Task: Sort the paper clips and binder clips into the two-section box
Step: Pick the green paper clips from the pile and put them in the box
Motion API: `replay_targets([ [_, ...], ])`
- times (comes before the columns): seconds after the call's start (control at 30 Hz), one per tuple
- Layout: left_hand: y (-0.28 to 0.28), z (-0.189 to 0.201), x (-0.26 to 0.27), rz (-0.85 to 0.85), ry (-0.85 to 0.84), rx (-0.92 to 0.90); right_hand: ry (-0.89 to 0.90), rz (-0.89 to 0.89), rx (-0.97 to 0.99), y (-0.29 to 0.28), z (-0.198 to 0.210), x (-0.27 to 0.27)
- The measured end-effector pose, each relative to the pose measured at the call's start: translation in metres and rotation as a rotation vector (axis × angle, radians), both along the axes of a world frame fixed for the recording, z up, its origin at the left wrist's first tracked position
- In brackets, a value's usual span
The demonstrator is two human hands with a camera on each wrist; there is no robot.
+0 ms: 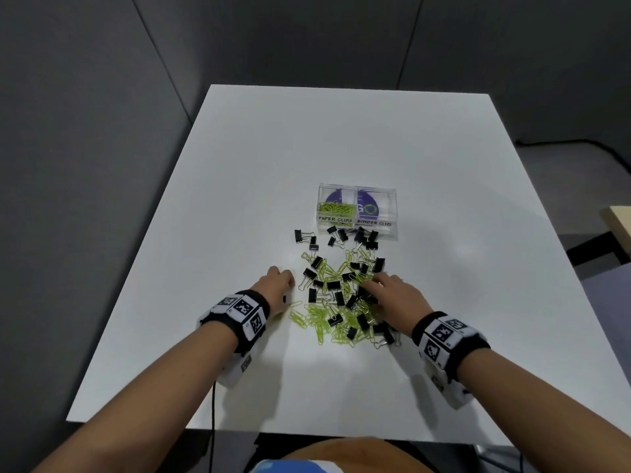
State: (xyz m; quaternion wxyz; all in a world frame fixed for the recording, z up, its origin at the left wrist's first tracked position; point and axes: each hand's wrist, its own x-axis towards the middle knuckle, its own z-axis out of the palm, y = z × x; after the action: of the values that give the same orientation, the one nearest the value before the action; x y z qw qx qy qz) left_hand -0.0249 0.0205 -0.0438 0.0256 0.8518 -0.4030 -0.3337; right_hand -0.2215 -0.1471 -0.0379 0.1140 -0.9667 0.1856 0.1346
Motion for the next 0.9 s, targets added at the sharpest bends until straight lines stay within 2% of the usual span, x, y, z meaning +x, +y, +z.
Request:
replay_targets([
  [0.17,0.002,-0.004,0.005,0.116,0.053,-0.077,0.016,-0.078,0.043,-0.001,-0.002,0.005],
  [0.33,0.001,-0.006,0.002,0.320,0.097,-0.236,0.013,-0.080,0.088,-0.007,0.007,0.007],
  [0.43,-0.002,-0.004,0.005,0.460,0.126,-0.301,-0.043,-0.149,0.118,-0.021,0.019,0.016],
  [0.5,-0.004,-0.004,0.008,0.405,0.141,-0.261,-0.078,-0.221,0.122,-0.033,0.027,0.027],
  [0.63,-0.003,-0.004,0.009,0.082,0.031,-0.054,-0.058,-0.297,0.095,-0.050,0.037,0.040],
  [0.73,-0.004,-0.005,0.008,0.058,-0.051,-0.046,-0.040,-0.198,0.038,-0.043,0.030,0.033],
  [0.9,-0.007,0.001,0.012,-0.002,-0.056,0.008,0.102,-0.026,0.032,-0.036,0.020,0.002],
])
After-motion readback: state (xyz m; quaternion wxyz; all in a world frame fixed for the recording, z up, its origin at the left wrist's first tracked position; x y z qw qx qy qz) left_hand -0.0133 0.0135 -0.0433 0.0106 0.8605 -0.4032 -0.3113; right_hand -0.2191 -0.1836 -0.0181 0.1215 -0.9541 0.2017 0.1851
